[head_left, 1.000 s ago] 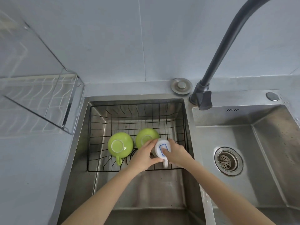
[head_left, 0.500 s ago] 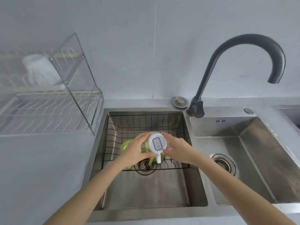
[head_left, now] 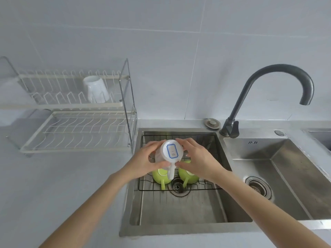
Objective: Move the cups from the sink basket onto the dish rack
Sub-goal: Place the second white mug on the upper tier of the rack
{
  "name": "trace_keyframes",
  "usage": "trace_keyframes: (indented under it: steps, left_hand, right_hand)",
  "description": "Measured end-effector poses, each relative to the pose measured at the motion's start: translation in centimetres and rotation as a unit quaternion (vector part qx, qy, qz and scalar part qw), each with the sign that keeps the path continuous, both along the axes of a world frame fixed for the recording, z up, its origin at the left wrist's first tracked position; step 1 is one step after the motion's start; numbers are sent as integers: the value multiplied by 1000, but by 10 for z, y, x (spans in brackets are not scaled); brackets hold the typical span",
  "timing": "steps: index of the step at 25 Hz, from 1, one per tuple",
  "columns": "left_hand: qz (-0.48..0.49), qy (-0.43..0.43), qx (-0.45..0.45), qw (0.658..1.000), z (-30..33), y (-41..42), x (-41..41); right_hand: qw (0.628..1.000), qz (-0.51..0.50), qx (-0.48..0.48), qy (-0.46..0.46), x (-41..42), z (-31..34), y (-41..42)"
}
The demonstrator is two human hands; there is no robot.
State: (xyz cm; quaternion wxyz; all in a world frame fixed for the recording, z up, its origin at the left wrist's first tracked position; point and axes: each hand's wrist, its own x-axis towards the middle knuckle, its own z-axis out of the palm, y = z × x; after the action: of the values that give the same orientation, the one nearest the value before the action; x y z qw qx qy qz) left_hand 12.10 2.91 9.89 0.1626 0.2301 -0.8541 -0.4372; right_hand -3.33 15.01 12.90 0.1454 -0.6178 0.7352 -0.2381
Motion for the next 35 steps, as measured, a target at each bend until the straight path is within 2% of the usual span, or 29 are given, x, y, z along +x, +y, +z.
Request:
trace_keyframes:
  steps: [6,11,18,29,35]
  left_hand:
    - [33,36,-26,998,49,-24,65]
    - [53,83,-55,994,75,-51,109]
    - [84,119,-46,988,102,-91,158]
    - [114,75,-120,983,177,-190,198]
    - [120,29,-104,987,192,-253,205]
  right_hand:
    - [995,49,-72,-52,50,43,-33]
    - [987,55,-119,-90,93,66,-66]
    - [975,52,-177,-127,145,89,-111]
    - [971,89,-181,-129,176,157,-216]
    - [977,101,-158,-104,182,170,-292]
